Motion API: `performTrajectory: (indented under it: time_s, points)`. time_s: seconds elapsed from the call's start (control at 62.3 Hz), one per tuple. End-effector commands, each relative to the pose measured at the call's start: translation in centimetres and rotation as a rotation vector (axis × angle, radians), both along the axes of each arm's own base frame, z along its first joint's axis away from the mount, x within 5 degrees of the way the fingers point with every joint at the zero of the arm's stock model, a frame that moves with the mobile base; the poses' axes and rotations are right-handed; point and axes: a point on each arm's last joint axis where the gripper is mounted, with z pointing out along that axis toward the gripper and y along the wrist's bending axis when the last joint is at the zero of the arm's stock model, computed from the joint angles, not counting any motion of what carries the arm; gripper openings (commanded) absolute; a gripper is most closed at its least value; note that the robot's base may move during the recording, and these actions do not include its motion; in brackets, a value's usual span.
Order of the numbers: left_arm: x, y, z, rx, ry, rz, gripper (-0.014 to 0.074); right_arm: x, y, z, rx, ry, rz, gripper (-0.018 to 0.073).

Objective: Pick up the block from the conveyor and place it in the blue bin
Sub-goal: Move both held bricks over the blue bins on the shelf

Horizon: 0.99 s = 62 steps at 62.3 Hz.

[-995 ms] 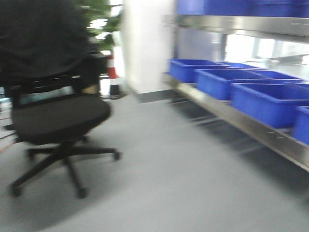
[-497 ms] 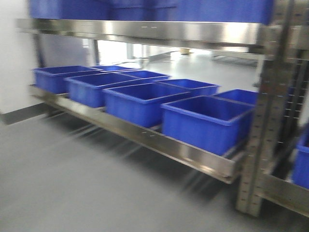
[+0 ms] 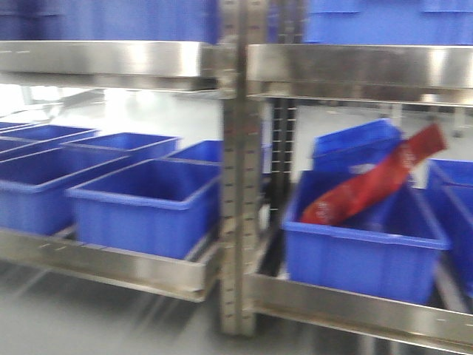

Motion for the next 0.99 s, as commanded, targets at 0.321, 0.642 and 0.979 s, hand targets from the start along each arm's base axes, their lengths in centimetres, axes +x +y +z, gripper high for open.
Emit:
performTrajectory:
  time_s: [0.321, 0.642, 0.979]
  points:
    - [-0.11, -0.02, 0.11, -0.005, -0.016, -0.003, -0.0111, -0.06, -0.07, 0.17, -0.009, -0.027, -0.006, -0.0162]
    - [-0.11, -0.02, 0.11, -0.005, -0.016, -0.003, -0.0111, -0.06, -0.07, 0.17, -0.009, -0.027, -0.006, -0.0162]
    - [-0.11, -0.02, 0.11, -0.005, -0.016, -0.003, -0.0111, -0.06, -0.07, 0.17, -0.009, -0.027, -0.006, -0.0162]
